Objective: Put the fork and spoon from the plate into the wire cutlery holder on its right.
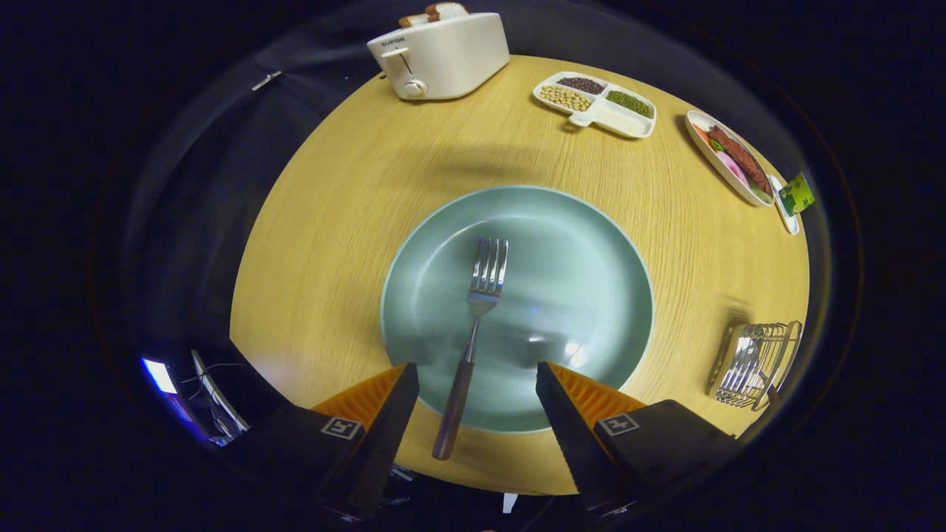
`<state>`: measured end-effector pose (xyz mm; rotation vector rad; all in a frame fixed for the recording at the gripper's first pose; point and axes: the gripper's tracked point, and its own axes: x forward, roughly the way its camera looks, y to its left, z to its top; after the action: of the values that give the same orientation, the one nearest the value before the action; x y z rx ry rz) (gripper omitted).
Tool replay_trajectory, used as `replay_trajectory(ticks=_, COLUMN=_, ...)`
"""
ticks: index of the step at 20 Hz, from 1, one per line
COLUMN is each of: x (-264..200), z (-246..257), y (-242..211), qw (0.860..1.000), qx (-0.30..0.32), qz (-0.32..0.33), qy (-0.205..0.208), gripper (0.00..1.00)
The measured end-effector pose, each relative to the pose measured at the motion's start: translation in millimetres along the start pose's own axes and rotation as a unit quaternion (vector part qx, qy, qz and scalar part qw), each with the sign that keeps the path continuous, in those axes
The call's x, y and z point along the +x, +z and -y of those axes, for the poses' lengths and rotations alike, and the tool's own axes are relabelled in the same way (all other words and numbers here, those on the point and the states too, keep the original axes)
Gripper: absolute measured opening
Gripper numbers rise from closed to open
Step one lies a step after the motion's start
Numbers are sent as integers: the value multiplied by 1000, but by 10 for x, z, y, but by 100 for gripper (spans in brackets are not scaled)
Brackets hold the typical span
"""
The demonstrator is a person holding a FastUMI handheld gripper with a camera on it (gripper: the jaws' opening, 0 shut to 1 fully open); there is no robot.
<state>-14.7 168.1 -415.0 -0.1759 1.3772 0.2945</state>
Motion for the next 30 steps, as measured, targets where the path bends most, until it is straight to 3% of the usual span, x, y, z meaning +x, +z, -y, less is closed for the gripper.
replay_trajectory(ticks=3, x=179, z=23, y=35, qw=1000, qx=6, qz=-3, qy=-20, gripper=96)
replay_trajectory(ticks=5, x=157, z=47, y=-27, qw=1000, qx=10, qz=-10, qy=-19, gripper=85)
replay_trajectory(ticks=8, x=213, z=53, y=-57, qw=999, qx=0, qz=-16, qy=-28, gripper=75)
replay_trajectory(ticks=11, x=258, z=46, y=-98, qw=999, qx=-20, qz=-22, qy=-36, gripper=49)
replay_trajectory(ticks=13, x=258, z=58, y=-118, qw=999, qx=-27, qz=-27, qy=-38, gripper=40)
replay_trajectory(ticks=15, x=265, z=97, y=-111, qw=998, qx=-24, qz=-30, qy=-43, gripper=17)
replay_trajectory(ticks=21, x=237, z=84, y=-111, qw=998, qx=-62, qz=-25, qy=3, gripper=9)
replay_trajectory(ticks=23, x=181, z=94, y=-108, qw=999, qx=-45, qz=-25, qy=18, gripper=9)
replay_trajectory(ticks=30, x=-450, z=205, y=8, qw=998, qx=-44, qz=12, qy=42, gripper=8)
